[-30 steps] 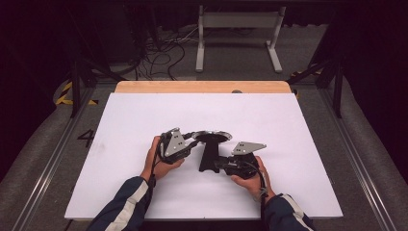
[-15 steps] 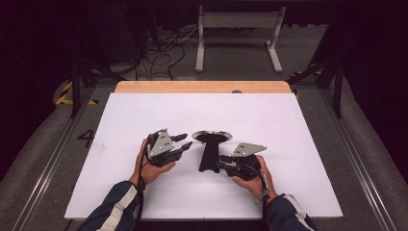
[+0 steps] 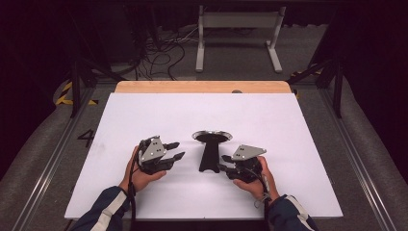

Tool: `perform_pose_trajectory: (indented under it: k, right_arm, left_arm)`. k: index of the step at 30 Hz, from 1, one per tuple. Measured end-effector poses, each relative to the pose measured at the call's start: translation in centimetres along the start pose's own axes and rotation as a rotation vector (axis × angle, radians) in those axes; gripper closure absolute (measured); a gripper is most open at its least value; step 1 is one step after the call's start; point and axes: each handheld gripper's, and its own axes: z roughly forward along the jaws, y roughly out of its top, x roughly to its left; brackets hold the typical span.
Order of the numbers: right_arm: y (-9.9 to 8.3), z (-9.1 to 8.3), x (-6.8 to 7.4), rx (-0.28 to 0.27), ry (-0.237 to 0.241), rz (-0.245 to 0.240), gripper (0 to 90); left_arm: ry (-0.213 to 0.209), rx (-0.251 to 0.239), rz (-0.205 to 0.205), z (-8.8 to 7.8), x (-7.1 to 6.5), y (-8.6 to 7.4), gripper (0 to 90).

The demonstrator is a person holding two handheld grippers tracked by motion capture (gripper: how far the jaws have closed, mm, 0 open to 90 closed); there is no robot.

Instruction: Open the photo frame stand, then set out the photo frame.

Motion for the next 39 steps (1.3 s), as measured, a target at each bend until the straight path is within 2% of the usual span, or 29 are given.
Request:
perform_pose_trajectory:
  k: [3, 8, 15, 19, 24, 30, 33, 39]
  right_arm:
    - [0.0, -0.2, 0.0, -0.007, -0.004, -0.002, 62.8]
    - [0.1, -0.3, 0.0, -0.014, 0.002, 0.003, 62.5]
    - [0.2, -0.3, 0.0, -0.016, 0.011, 0.007, 62.3]
    - [0.3, -0.4, 0.2, -0.022, 0.006, -0.003, 63.1]
    - [0.3, -0.5, 0.3, -0.027, 0.004, -0.005, 63.4]
    - [0.3, -0.6, 0.4, -0.028, 0.001, -0.002, 62.4]
    - [0.2, -0.6, 0.4, -0.025, 0.000, 0.002, 62.4]
    - [0.0, -0.8, 0.3, -0.029, 0.003, 0.020, 62.9]
  left_arm:
    - [-0.011, 0.035, 0.002, -0.1, -0.3, -0.8, 60.8]
    - [-0.011, 0.043, -0.014, -0.8, -0.3, -1.5, 59.0]
    - [0.001, 0.048, -0.044, -1.7, 0.5, -2.4, 57.5]
    - [-0.004, 0.055, -0.035, -1.7, 0.3, -2.5, 57.4]
    - [-0.009, 0.056, -0.029, -1.7, 0.2, -2.4, 60.2]
    - [-0.014, 0.049, -0.033, -1.7, 0.4, -2.0, 57.8]
    - [-0.007, 0.044, -0.035, -1.3, 1.0, -1.5, 53.9]
    - [0.009, 0.018, -0.042, -0.4, 1.9, -0.2, 53.4]
